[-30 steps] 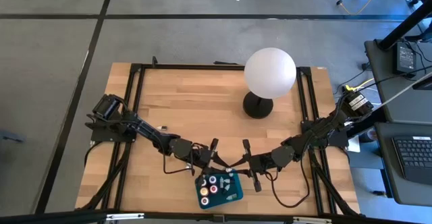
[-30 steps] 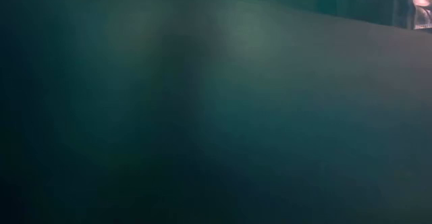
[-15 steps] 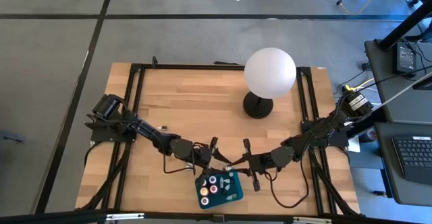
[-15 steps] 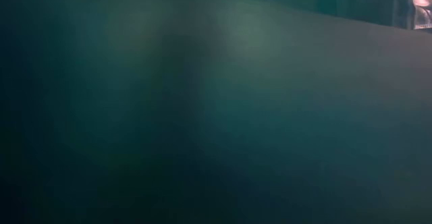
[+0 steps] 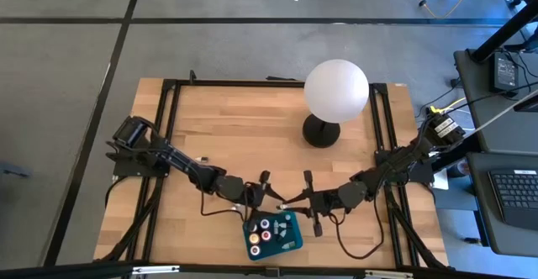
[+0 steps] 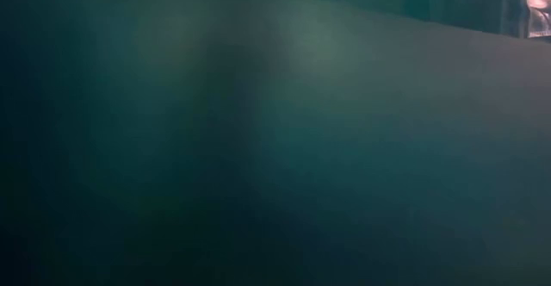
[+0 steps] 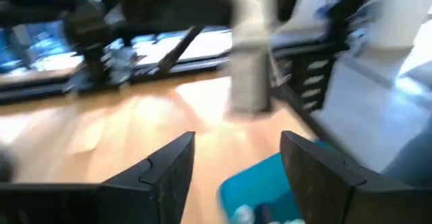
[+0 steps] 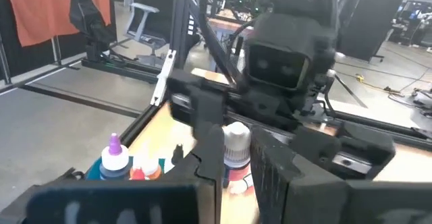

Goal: Pick & Place food coloring
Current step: Put the small green food coloring bottle into the blue bin

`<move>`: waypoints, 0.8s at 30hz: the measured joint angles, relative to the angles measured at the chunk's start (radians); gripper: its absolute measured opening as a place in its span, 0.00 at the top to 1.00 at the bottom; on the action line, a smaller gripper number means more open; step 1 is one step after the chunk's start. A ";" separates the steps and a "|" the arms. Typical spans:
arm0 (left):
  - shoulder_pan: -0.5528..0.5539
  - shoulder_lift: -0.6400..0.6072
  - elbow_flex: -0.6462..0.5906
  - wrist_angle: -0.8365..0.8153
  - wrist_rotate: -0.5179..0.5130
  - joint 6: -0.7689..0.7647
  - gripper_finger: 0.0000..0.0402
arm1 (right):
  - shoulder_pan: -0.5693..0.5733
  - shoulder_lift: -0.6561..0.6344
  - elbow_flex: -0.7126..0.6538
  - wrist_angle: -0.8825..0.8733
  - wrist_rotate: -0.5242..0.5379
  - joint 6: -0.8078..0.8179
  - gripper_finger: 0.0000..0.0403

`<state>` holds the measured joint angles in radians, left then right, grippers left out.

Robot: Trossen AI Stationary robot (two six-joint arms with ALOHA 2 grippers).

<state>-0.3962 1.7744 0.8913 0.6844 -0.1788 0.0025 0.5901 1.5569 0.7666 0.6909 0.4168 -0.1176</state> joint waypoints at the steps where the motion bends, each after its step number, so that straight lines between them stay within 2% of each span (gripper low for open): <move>1: 0.000 -0.010 0.000 -0.032 -0.021 -0.007 0.46 | 0.008 -0.001 0.000 0.001 0.003 0.000 0.86; 6: 0.000 -0.061 0.000 -0.184 -0.143 -0.061 0.47 | 0.046 -0.001 0.000 -0.030 -0.004 0.033 0.86; 10: 0.000 -0.073 0.000 -0.186 -0.237 -0.068 0.47 | 0.050 0.008 0.000 -0.139 -0.103 0.212 0.86; 12: 0.000 -0.073 0.000 -0.180 -0.269 -0.068 0.47 | 0.050 0.036 0.000 -0.177 -0.113 0.279 0.86; 19: -0.002 -0.073 0.000 -0.188 -0.272 -0.068 0.47 | 0.045 0.173 0.000 -0.182 -0.130 0.407 0.86; 24: -0.002 -0.073 0.000 -0.188 -0.272 -0.071 0.47 | 0.043 0.218 -0.001 -0.178 -0.132 0.471 0.86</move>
<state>-0.3981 1.7016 0.8913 0.4969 -0.4510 -0.0685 0.6334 1.7746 0.7658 0.5128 0.2848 0.3535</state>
